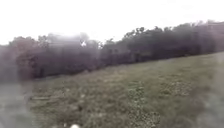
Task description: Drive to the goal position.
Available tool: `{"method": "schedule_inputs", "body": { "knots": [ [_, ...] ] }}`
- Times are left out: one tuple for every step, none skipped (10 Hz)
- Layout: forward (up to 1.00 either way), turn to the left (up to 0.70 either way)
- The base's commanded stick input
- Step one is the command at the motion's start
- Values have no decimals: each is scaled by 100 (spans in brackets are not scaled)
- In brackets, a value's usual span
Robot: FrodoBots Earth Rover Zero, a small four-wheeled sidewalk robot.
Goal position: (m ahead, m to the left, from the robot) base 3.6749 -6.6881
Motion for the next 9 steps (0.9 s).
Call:
{"method": "schedule_inputs", "body": {
  "knots": [
    [70,-14],
    [70,-14],
    [70,-14],
    [70,-14],
    [70,-14],
    [70,-14],
    [70,-14],
    [70,-14],
    [70,-14]
  ]
}}
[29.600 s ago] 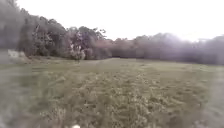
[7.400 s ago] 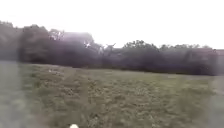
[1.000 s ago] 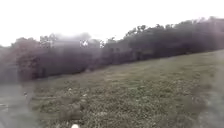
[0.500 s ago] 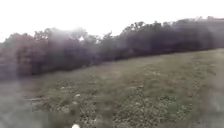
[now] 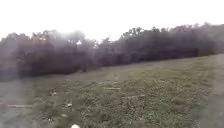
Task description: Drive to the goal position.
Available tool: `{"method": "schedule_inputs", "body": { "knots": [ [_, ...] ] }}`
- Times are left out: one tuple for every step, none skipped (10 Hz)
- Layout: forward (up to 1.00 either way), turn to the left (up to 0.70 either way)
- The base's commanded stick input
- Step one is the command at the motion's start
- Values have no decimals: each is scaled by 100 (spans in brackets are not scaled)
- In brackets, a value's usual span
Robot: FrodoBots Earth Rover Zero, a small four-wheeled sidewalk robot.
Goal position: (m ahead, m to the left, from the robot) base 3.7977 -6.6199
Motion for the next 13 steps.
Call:
{"method": "schedule_inputs", "body": {
  "knots": [
    [70,-14],
    [70,-14],
    [70,-14],
    [70,-14],
    [70,-14],
    [70,-14],
    [70,-14],
    [70,-14],
    [70,-14],
    [70,-14],
    [70,-14],
    [70,-14],
    [70,-14]
  ]
}}
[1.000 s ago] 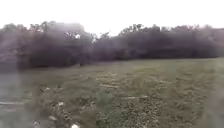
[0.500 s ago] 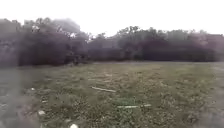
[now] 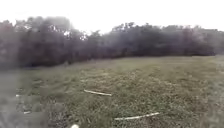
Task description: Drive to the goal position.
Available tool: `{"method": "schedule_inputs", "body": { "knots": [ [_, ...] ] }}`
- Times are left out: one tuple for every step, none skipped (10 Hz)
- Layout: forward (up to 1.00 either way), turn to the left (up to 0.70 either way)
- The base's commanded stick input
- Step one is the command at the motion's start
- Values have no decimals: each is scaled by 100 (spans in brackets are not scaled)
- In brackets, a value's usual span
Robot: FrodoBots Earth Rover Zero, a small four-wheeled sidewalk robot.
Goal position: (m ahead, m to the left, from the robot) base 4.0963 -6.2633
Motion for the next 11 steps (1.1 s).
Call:
{"method": "schedule_inputs", "body": {
  "knots": [
    [70,-14],
    [70,-14],
    [70,-12],
    [70,-1],
    [70,0],
    [70,0],
    [70,0],
    [70,0],
    [70,0],
    [70,0],
    [70,0]
  ]
}}
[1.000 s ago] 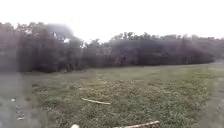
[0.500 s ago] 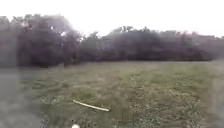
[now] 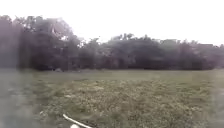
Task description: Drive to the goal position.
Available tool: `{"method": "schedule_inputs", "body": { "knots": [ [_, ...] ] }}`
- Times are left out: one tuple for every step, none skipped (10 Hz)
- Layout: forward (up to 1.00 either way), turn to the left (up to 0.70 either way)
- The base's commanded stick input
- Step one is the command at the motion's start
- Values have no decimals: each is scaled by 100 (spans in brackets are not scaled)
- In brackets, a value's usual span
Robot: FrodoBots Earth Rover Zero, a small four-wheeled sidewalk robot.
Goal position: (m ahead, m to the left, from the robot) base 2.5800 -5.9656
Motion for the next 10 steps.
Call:
{"method": "schedule_inputs", "body": {
  "knots": [
    [70,0],
    [70,0],
    [70,0],
    [70,0],
    [70,0],
    [70,0],
    [70,0],
    [70,0],
    [70,0],
    [70,0]
  ]
}}
